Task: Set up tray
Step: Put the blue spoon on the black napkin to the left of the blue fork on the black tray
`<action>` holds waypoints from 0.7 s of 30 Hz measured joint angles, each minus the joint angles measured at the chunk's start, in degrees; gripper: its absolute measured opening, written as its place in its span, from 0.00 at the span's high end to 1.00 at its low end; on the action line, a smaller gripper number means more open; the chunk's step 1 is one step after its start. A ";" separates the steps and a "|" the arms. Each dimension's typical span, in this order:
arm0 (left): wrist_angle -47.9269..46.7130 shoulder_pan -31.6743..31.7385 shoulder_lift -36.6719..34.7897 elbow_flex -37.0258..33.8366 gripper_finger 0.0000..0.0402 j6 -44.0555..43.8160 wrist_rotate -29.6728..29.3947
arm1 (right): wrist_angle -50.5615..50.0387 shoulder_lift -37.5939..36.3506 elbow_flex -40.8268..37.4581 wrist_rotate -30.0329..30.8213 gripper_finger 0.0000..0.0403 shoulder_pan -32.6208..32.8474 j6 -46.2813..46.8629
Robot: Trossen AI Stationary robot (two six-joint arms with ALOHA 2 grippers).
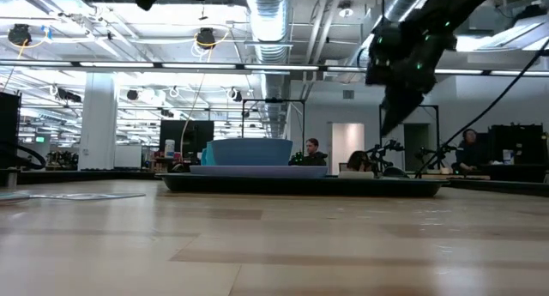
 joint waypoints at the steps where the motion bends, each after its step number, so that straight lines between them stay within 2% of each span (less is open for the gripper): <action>1: 1.59 0.07 -0.59 -1.38 0.97 0.12 -0.05 | -0.68 1.50 0.00 0.06 1.00 0.16 -0.07; 9: 5.39 0.05 -1.22 -6.15 0.97 0.65 -0.90 | -0.71 13.11 0.00 3.17 1.00 1.03 -1.65; 15: 5.51 0.05 0.82 -6.54 0.97 0.67 -3.22 | 4.28 17.86 0.33 3.25 1.00 1.28 -4.12; 21: 5.59 0.00 2.99 -6.54 0.97 0.63 -3.55 | 4.14 22.21 1.99 2.97 1.00 1.16 -4.16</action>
